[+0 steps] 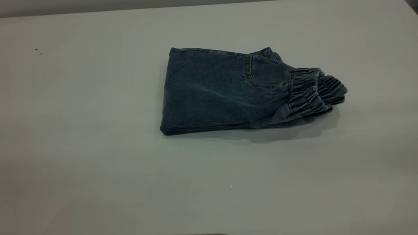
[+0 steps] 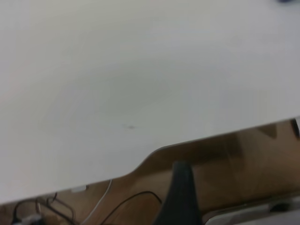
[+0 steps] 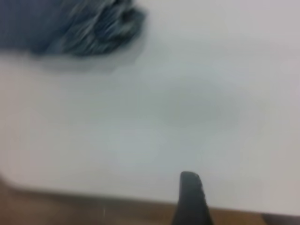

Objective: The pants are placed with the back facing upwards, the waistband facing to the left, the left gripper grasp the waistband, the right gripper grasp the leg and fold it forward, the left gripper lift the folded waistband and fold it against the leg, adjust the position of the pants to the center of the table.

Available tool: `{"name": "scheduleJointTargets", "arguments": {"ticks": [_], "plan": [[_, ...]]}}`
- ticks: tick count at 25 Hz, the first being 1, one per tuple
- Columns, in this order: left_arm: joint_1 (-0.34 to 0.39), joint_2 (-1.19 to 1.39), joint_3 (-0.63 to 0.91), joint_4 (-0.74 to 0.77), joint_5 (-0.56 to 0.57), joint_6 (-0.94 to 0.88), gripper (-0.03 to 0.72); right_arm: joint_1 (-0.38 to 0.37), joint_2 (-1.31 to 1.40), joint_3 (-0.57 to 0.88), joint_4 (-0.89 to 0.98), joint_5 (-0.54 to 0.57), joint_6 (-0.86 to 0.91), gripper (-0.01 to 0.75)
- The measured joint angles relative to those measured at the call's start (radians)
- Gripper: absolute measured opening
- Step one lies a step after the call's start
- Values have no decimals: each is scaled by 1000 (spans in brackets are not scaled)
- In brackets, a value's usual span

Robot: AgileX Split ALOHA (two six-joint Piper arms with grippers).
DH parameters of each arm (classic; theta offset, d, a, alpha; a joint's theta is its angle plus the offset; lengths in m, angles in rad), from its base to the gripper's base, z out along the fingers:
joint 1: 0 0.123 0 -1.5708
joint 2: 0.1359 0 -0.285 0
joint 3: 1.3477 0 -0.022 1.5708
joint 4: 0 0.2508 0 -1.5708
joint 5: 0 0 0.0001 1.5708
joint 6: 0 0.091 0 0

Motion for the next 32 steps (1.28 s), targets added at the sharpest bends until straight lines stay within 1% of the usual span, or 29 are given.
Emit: {"name": "scheduleJointTargets", "arguments": {"ticks": [2,3,5,7,10,19,32], "plan": [[53,0,0,0,0,0,573,-50,-59,0,1,1,0,441],[71,0,0,0,0,0,573,-59,-85,0,2,2,0,441],[104,0,0,0,0,0,573,-68,-143,0,2,5,0,441],[119,-2,0,0,0,0,573,-68,-192,0,2,5,0,441],[121,-40,0,0,0,0,573,-68,-224,0,7,9,0,441],[121,-276,0,0,11,0,573,-68,-227,0,15,9,0,441],[121,-279,0,0,15,0,573,-68,-227,0,17,9,0,441]]}}
